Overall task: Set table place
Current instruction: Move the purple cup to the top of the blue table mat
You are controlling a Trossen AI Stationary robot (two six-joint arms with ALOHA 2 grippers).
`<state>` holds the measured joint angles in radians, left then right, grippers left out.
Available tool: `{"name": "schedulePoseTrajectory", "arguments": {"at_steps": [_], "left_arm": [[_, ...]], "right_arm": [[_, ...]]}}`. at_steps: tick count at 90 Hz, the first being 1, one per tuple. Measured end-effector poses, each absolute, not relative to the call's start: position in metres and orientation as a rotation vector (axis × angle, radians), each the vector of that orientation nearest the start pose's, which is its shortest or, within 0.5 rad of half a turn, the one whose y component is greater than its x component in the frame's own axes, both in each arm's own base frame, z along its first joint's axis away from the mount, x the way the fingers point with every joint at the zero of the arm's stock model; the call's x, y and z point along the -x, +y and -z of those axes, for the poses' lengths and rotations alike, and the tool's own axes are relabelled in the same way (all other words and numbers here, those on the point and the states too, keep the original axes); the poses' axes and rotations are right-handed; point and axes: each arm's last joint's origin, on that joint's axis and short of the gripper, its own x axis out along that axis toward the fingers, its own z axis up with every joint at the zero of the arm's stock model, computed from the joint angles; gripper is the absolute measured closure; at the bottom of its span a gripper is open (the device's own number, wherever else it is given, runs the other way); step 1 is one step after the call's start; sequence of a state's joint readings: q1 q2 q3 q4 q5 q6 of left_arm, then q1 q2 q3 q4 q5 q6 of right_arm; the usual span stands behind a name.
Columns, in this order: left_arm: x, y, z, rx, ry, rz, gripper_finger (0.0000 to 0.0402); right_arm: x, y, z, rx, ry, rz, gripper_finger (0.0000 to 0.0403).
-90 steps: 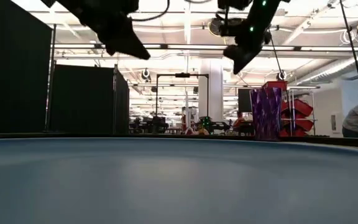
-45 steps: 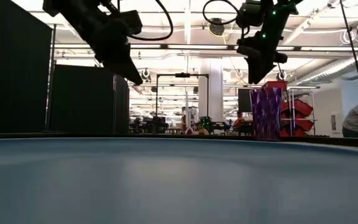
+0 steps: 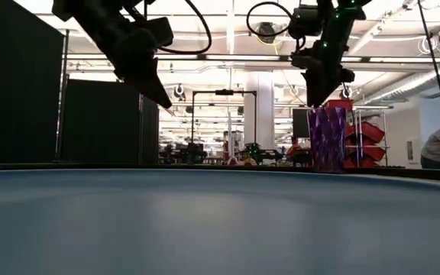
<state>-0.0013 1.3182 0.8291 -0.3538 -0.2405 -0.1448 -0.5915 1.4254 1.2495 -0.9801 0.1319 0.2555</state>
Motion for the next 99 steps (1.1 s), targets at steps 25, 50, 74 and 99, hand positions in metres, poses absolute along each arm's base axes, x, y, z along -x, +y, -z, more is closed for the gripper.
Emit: {"name": "schedulePoseTrajectory", "arguments": {"at_steps": [25, 50, 74, 99], "left_arm": [[-0.262, 0.006, -0.225, 0.038, 0.819, -0.284, 0.0402], [-0.263, 0.006, -0.226, -0.014, 0.816, -0.260, 0.0402], [-0.264, 0.006, -0.227, -0.013, 0.806, -0.260, 0.0402], [-0.264, 0.006, -0.227, -0.049, 0.801, -0.245, 0.0402]], "right_arm": [[-0.220, -0.153, -0.277, -0.507, 1.116, 0.797, 0.0289], [-0.218, -0.154, -0.251, -0.424, 1.146, 0.777, 0.0338], [-0.227, -0.156, -0.256, -0.350, 1.077, 0.711, 0.0400], [-0.263, -0.118, -0.284, -0.300, 0.939, 0.460, 0.0402]]}}
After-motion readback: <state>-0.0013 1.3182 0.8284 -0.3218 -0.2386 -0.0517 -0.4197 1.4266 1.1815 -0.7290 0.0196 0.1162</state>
